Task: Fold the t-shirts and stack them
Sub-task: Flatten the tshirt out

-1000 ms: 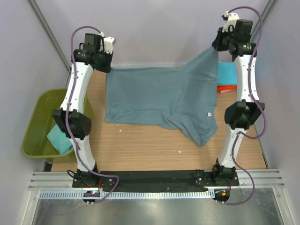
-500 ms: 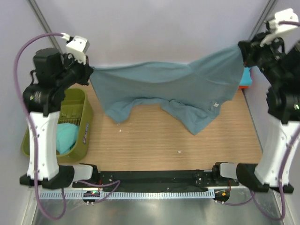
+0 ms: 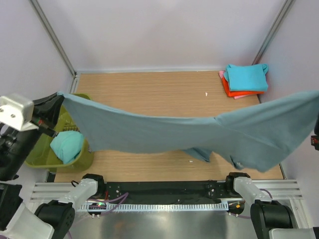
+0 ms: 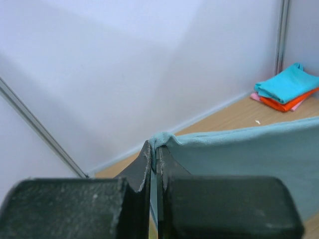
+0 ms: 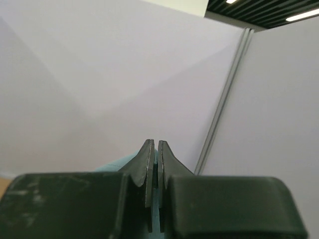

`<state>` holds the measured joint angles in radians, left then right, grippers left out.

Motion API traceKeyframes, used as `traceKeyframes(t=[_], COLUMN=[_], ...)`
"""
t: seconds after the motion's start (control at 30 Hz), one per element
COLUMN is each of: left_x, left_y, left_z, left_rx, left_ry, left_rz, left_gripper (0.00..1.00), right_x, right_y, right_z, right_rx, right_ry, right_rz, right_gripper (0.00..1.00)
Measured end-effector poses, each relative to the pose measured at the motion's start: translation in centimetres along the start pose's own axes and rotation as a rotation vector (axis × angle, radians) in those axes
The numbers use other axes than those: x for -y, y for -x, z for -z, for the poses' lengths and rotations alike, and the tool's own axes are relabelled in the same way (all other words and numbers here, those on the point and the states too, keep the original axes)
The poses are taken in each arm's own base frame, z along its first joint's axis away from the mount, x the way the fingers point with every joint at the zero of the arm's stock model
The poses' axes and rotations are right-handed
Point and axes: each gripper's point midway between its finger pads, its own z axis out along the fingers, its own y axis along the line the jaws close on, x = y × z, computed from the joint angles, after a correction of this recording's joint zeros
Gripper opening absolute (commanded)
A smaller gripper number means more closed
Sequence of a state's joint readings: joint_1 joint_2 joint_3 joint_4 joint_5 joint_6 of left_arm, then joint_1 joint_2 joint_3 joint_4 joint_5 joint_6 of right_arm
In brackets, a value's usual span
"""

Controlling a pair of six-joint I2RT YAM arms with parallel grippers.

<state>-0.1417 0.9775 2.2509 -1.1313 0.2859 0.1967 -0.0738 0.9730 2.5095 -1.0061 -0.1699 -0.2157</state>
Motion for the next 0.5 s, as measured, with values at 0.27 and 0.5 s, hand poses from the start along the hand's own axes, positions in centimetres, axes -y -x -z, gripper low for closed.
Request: traceKeyframes(t=[0.27, 0.5], left_x=[-0.2, -0.8], left_y=[3.0, -0.9], left_z=[1.9, -1.4], left_rx=[0.099, -0.022], left_ry=[0.025, 0.021], left_rz=[-0.030, -0.015], left_gripper=[0.00, 0.00], right_x=[2.5, 2.9], right_y=[6.0, 3.3], right_z=[1.9, -3.1], right_rx=[0.201, 0.164], right_ry=[-0.140, -0.130], right_rz=[0.052, 0.072], right_gripper=[0.01, 0.01])
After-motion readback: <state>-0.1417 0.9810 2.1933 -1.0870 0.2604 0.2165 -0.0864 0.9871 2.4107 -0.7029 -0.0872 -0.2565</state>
